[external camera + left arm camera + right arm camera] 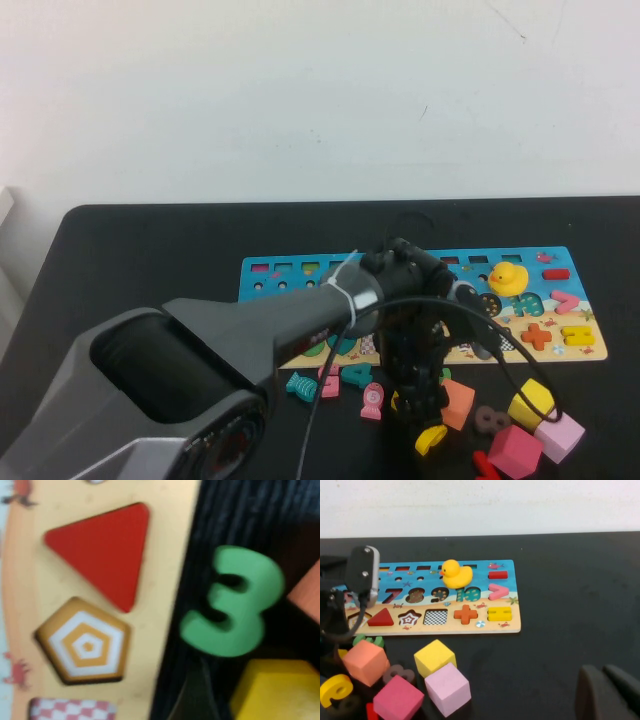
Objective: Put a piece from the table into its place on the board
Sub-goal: Pick up the "Pentagon"
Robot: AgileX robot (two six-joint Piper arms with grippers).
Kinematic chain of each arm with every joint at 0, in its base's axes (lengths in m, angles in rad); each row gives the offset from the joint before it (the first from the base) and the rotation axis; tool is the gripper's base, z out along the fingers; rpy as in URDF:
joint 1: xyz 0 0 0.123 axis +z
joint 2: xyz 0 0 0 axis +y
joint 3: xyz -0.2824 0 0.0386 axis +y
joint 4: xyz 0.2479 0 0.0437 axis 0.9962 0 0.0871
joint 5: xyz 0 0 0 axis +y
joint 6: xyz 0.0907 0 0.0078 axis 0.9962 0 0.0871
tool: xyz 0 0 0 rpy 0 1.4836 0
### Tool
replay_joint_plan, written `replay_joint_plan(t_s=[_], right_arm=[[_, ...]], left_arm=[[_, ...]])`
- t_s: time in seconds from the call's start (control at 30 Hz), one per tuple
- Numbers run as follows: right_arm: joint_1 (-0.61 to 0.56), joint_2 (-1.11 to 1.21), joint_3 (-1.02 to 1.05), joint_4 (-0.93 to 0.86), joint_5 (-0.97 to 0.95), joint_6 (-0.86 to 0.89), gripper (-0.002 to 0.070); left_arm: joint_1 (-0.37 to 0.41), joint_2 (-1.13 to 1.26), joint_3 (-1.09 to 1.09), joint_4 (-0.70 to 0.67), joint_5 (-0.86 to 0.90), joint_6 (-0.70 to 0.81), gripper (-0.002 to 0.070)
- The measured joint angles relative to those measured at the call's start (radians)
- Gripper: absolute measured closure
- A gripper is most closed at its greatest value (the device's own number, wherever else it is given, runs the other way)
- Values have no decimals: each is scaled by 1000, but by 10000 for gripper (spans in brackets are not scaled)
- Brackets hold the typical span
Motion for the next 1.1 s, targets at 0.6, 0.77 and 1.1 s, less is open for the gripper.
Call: replay_joint_plan(t_s=[0.6, 0.77, 1.1], right_arm=[[0, 0, 0, 0, 0, 0, 657], [0, 0, 0, 0, 0, 0, 657], [0, 0, 0, 0, 0, 0, 657]], left_arm=[[74, 0, -2, -74, 13, -18, 364], [74, 2, -21, -76, 60, 10, 364], [74, 4, -266, -68, 208, 49, 364]])
